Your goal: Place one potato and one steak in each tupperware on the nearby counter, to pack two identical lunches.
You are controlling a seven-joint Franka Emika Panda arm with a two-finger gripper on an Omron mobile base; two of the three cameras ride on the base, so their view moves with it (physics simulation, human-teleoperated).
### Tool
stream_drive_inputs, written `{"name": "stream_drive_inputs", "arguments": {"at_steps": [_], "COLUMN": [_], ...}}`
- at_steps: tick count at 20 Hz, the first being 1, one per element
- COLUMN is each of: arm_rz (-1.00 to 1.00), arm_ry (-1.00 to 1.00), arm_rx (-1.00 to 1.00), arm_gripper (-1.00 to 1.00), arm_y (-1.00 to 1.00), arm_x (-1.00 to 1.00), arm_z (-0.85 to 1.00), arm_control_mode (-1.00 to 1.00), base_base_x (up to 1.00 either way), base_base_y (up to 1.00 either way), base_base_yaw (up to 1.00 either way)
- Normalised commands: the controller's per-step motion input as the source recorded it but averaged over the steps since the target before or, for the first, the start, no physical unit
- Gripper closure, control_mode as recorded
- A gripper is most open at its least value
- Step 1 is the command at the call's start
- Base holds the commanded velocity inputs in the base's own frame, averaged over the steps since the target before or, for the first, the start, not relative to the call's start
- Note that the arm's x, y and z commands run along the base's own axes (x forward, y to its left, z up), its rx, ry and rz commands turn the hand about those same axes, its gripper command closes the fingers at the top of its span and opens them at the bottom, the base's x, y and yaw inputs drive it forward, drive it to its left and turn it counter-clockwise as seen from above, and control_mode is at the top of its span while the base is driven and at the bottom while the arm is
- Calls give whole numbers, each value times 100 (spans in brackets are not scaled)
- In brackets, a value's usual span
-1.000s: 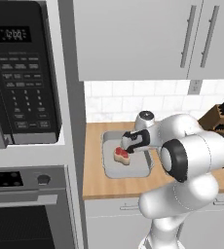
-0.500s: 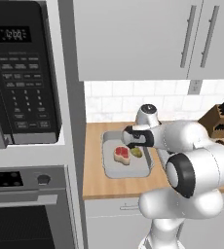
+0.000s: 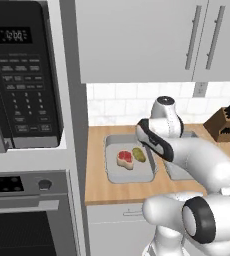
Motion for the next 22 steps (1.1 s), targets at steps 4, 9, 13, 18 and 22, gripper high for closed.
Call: {"name": "stream_drive_inputs", "arguments": {"at_steps": [4, 9, 13, 18, 22], "arm_rz": [0, 0, 2, 2, 3], "arm_ry": [1, 1, -2, -8, -1], "arm_rx": [1, 1, 0, 5, 0], "arm_gripper": [-100, -100, -100, -100, -100], "arm_y": [-82, -45, -6, 4, 31], "arm_x": [-100, -75, -77, -75, -22], "arm_z": [-30, 22, 57, 39, 32], "arm_control_mode": [-100, -100, -100, -100, -100], "base_base_x": [0, 0, 0, 0, 0], "base_base_y": [0, 0, 0, 0, 0], "base_base_yaw": [0, 0, 0, 0, 0]}}
